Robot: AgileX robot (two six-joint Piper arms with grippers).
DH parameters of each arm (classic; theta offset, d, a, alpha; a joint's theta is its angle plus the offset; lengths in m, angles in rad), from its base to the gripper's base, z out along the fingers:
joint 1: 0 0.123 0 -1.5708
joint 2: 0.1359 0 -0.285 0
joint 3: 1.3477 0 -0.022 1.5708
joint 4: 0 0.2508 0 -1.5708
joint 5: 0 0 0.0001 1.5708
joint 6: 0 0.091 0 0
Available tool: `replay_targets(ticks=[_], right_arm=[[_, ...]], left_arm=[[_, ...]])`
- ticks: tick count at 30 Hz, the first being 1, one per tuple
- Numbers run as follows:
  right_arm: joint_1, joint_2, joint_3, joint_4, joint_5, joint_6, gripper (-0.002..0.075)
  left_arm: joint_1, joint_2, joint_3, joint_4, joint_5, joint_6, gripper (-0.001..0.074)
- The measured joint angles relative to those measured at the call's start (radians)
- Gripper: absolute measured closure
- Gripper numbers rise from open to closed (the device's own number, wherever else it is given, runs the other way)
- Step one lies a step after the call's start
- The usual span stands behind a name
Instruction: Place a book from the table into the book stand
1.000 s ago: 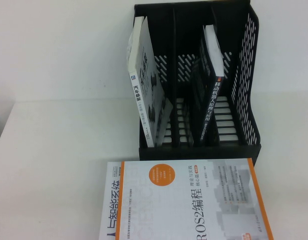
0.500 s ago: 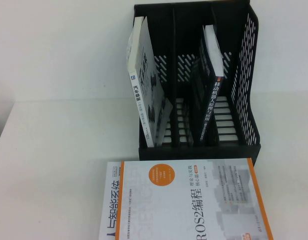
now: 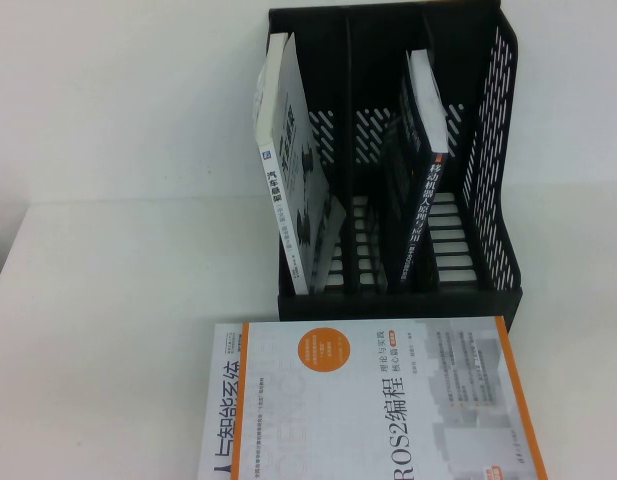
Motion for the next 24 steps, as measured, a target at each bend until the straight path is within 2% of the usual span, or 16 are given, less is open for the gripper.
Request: replay_targets(ticks=[5, 8, 13, 18, 24], right_arm=[[0.000, 0.178, -0.017, 0.121, 0.038, -0.107, 0.0721], [0.000, 0.264, -0.017, 0.159, 0.039, -0.158, 0.0721], [0.002, 0.388, -0.017, 0.198, 0.031, -0.193, 0.0721], [0.043, 0.520, -0.017, 0.213, 0.023, -0.226, 0.0721], [0.176, 0.658, -0.017, 0.222, -0.031, -0.237, 0.0721]], left_arm=[[0.000, 0.159, 0.000, -0.264, 0.057, 0.207, 0.0734], [0.000, 0.260, 0.000, -0.449, 0.107, 0.405, 0.0734], [0.000, 0.415, 0.000, -0.693, 0.129, 0.608, 0.0734], [0.000, 0.553, -0.001, -0.750, 0.116, 0.655, 0.0734], [0.000, 0.676, -0.001, -0.762, 0.110, 0.666, 0.0734]])
